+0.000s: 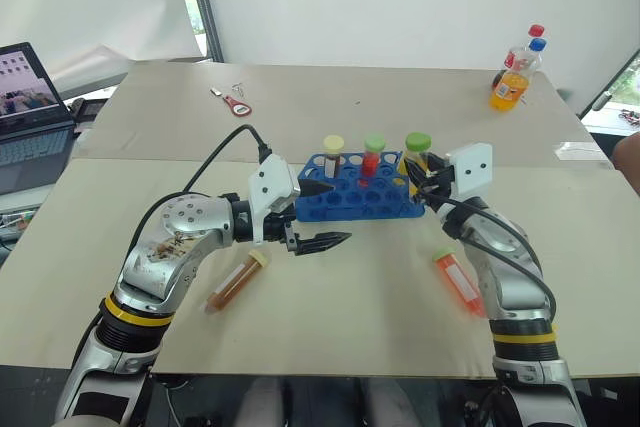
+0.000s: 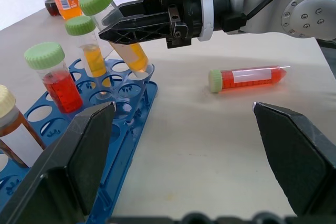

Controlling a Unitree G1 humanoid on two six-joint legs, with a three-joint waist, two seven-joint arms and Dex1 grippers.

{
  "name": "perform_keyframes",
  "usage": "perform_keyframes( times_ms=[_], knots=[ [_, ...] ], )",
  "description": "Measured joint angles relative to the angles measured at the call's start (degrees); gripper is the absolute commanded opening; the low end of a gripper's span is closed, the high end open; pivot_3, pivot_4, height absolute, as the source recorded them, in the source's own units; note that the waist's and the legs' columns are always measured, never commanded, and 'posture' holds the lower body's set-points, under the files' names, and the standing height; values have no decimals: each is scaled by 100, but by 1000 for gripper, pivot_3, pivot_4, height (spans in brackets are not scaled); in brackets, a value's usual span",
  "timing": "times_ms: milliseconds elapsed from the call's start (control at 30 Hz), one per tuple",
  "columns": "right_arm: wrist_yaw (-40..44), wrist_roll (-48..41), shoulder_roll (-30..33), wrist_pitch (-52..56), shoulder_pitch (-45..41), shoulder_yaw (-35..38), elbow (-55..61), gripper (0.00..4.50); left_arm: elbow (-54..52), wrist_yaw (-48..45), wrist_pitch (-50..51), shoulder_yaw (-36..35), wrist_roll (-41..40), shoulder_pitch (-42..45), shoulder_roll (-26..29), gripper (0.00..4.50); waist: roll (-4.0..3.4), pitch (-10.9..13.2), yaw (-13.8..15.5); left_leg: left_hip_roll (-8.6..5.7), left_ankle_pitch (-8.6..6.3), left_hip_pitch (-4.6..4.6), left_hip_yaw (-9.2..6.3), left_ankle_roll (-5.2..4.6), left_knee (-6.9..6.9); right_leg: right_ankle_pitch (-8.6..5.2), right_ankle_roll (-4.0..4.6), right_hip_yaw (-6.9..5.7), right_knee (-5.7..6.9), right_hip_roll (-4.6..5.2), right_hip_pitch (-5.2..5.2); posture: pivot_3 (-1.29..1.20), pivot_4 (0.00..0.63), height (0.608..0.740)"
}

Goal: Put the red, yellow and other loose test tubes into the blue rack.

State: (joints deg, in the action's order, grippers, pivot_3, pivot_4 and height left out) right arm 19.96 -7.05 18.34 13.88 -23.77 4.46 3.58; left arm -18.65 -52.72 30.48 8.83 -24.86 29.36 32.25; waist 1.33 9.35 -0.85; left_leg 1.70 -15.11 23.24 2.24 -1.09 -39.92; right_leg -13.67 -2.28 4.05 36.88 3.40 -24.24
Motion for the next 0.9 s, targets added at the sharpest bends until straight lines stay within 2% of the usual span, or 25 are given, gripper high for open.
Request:
perform_keyframes(
  times_ms=[467, 600, 900],
  knots=[
    [-430, 67, -467, -553, -159, -15, -549, 960, -1, 28, 24, 7, 2, 55, -6, 4500, 0, 0, -23, 1, 0, -2, -1, 0, 1, 0, 0, 1, 1, 0, 0, 0, 150, 740],
    [-568, -120, -673, -716, -18, 176, -543, 960, -1, 81, 69, 8, 2, 59, -69, 4500, 0, 0, -18, 1, 0, -2, -2, 0, 1, 0, 0, 0, 2, 0, 1, 0, 150, 740],
    [-540, -318, -710, -987, 245, 264, -569, 960, 4, 243, 107, 2, 0, 135, -216, 4500, 0, 0, 5, 0, 0, 1, -2, 0, 1, 0, 0, 0, 0, 1, 0, 0, 150, 740]
  ],
)
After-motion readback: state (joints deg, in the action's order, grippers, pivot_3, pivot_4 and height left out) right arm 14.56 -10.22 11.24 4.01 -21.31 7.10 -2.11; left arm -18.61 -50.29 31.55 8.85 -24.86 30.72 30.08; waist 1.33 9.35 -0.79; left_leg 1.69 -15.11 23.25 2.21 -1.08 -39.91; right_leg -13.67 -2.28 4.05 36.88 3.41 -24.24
